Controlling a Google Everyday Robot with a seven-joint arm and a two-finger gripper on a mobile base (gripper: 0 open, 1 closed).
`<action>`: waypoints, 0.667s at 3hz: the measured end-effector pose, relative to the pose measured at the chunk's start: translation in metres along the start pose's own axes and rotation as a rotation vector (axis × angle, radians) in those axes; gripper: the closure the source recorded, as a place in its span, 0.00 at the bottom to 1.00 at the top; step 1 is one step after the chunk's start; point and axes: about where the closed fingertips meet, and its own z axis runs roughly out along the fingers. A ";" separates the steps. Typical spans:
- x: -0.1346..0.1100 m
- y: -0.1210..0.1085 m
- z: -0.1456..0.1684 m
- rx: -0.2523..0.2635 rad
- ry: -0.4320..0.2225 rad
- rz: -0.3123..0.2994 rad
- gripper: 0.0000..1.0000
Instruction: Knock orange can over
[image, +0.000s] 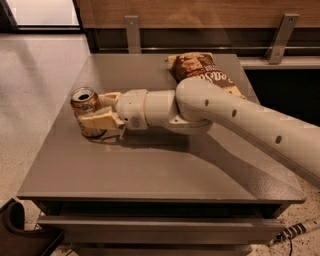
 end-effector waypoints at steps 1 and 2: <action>-0.001 0.001 0.002 -0.004 0.000 -0.001 0.29; -0.002 0.003 0.003 -0.007 -0.001 -0.002 0.05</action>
Offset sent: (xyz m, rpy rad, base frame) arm -0.0012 0.0021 0.0005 0.0002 -0.0006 0.0040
